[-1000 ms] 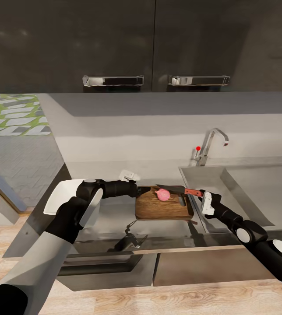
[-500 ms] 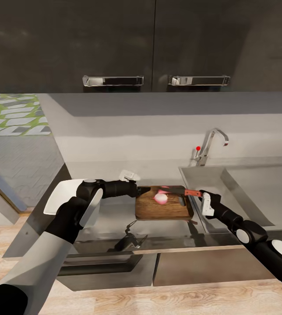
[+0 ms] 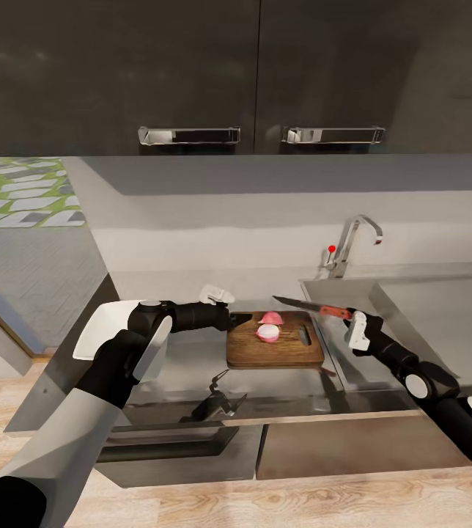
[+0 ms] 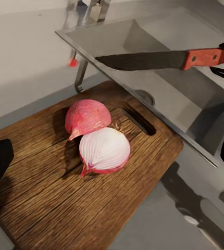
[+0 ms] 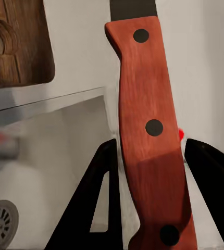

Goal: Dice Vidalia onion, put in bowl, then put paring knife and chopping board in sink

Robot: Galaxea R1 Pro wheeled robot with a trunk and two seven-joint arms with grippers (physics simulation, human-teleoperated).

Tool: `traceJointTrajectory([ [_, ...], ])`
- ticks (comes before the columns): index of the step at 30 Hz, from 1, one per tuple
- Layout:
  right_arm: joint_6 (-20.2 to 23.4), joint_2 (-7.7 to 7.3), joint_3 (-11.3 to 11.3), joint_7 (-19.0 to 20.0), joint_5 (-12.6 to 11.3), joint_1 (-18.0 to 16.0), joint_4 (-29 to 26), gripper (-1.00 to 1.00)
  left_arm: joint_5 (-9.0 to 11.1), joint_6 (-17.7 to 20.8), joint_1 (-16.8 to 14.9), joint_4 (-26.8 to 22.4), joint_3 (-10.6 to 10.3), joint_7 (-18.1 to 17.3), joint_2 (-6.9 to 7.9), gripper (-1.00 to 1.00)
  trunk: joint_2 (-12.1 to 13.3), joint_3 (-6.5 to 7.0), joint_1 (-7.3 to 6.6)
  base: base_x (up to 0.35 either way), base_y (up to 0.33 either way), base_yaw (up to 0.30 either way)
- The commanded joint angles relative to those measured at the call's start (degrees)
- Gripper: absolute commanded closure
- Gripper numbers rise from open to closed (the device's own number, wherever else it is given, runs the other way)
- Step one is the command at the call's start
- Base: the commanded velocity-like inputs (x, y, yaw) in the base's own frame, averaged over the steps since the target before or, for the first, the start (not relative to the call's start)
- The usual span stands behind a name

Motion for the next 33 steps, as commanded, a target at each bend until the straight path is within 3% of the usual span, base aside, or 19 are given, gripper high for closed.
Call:
traceJointTrajectory([
  [1,-0.1,-0.05,-0.1,0.1,0.1,-0.1,0.0,1.0,0.3,0.4,-0.1,0.0,0.0,0.0,0.02,-1.0,-0.1,-0.12,0.04,0.0,0.0,0.0],
  [7,0.0,-0.01,-0.6,0.2,-1.5,-0.1,0.0,1.0,0.3,0.4,-0.1,-0.1,0.0,0.0,0.02,-1.0,-0.1,-0.12,0.04,0.0,0.0,0.0],
  [17,0.5,1.27,-0.5,0.1,-1.6,-0.1,0.0,1.0,0.3,0.4,0.0,-0.1,0.0,0.0,0.02,-1.0,-0.1,-0.12,0.04,0.007,0.002,0.0],
  [27,0.5,1.52,-0.3,0.1,-1.6,-0.1,0.0,1.0,0.3,0.3,-0.1,-0.1,0.0,0.0,0.02,-1.0,-0.1,-0.12,0.04,0.058,0.035,0.0],
  [33,0.4,1.56,2.3,0.0,-1.5,-0.1,0.0,1.0,0.3,0.3,-0.1,-0.1,0.0,0.0,0.02,-1.0,-0.1,-0.12,0.04,0.002,0.001,0.0],
])
